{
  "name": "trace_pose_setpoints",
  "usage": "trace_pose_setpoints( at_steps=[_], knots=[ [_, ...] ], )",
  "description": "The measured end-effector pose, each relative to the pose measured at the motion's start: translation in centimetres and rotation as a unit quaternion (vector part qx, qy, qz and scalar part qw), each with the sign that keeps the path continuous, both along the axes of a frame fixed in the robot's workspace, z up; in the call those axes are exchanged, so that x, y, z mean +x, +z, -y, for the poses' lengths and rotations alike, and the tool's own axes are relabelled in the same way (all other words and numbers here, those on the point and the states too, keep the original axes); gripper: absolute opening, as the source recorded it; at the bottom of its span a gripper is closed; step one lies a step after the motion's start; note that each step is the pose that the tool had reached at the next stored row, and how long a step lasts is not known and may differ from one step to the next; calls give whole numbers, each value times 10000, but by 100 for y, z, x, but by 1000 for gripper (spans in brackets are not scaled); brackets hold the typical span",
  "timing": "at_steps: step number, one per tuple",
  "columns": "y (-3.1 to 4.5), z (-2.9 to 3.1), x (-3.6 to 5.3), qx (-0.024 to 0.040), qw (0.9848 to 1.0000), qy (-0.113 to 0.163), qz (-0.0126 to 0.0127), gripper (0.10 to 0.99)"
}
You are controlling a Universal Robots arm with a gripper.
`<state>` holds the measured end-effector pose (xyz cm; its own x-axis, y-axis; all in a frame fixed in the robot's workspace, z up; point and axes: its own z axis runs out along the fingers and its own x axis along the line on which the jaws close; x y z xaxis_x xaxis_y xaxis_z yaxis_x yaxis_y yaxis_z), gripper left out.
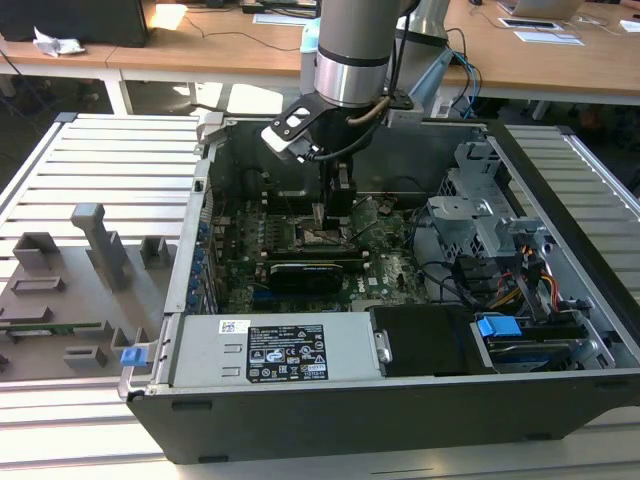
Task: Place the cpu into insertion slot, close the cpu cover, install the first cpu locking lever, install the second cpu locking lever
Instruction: 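Place the cpu into insertion slot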
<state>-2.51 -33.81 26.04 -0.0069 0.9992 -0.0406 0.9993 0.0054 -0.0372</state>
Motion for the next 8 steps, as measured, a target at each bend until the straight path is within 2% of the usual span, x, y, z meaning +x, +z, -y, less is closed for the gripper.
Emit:
trace_pose_setpoints(
  at_steps=[3,6,8],
  knots=[
    [-1,-23,0,0,10000,-1,0,545],
    [-1,-125,0,0,10000,0,0,545],
    [-1,-156,0,0,10000,0,0,545]
  ],
)
